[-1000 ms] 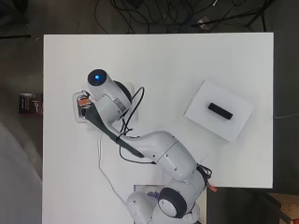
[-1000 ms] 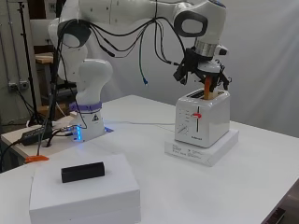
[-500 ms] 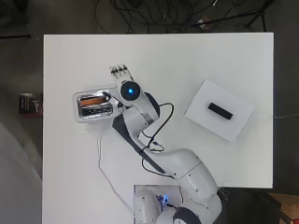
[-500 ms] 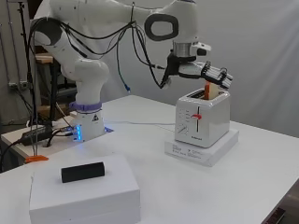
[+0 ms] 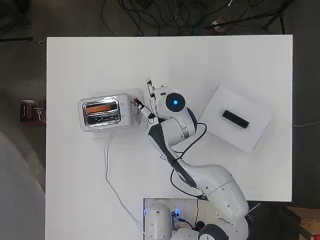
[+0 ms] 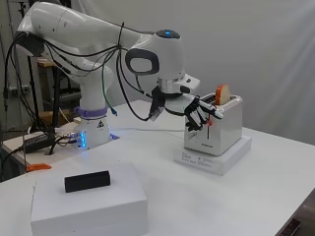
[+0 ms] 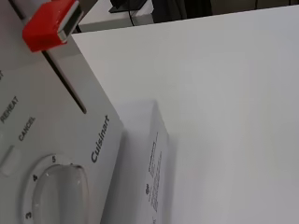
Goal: Teleoperate dual arm-hand system to toast a bread
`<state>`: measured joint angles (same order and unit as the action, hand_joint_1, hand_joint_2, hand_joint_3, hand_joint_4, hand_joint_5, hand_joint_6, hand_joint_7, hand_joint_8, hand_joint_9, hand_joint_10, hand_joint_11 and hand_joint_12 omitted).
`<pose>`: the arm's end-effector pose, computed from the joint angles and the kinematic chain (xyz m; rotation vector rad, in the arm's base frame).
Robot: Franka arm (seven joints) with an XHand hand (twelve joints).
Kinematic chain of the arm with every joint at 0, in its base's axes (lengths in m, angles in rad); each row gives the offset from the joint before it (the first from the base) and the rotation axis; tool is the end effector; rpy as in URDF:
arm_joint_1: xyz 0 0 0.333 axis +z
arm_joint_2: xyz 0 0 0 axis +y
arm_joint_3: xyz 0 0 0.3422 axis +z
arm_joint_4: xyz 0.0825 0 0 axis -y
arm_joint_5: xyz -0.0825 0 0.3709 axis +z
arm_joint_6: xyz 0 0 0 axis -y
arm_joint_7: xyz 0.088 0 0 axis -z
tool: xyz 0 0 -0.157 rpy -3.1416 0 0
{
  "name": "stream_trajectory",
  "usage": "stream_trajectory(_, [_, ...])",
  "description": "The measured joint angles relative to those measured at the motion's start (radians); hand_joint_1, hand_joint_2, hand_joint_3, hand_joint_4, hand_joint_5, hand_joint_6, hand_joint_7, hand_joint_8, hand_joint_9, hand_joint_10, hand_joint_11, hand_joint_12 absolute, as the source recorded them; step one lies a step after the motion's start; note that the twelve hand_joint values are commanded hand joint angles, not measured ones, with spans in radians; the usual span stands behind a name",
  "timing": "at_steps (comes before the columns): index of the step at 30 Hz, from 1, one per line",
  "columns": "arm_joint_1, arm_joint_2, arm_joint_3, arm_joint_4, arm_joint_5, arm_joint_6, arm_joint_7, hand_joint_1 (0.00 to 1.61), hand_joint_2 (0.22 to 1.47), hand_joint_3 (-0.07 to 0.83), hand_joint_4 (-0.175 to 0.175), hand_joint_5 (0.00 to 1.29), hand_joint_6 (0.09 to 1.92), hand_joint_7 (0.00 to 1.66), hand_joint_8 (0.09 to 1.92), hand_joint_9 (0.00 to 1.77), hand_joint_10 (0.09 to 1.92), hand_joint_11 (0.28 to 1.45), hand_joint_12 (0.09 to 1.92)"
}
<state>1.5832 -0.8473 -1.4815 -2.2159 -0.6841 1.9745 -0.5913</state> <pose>0.4959 -0.0341 0.3348 -2.5100 -1.4969 -0.0789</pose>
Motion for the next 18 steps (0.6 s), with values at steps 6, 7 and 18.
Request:
stream_trajectory(6, [0.057, -0.049, -0.076, 0.010, 0.007, 0.041, -0.049, 0.00, 1.18, 0.003, -0.133, 0.27, 0.09, 1.08, 1.86, 1.38, 1.92, 1.04, 1.92])
stream_trajectory(7, [0.069, -0.049, -0.078, 0.015, 0.007, 0.039, -0.048, 0.00, 1.19, 0.002, -0.135, 0.28, 0.09, 1.11, 1.86, 1.41, 1.92, 1.08, 1.92])
stream_trajectory(18, [0.237, -0.049, -0.204, 0.116, 0.006, -0.005, -0.020, 0.00, 1.19, 0.002, -0.100, 0.47, 0.09, 1.46, 1.92, 1.66, 1.92, 1.31, 1.92])
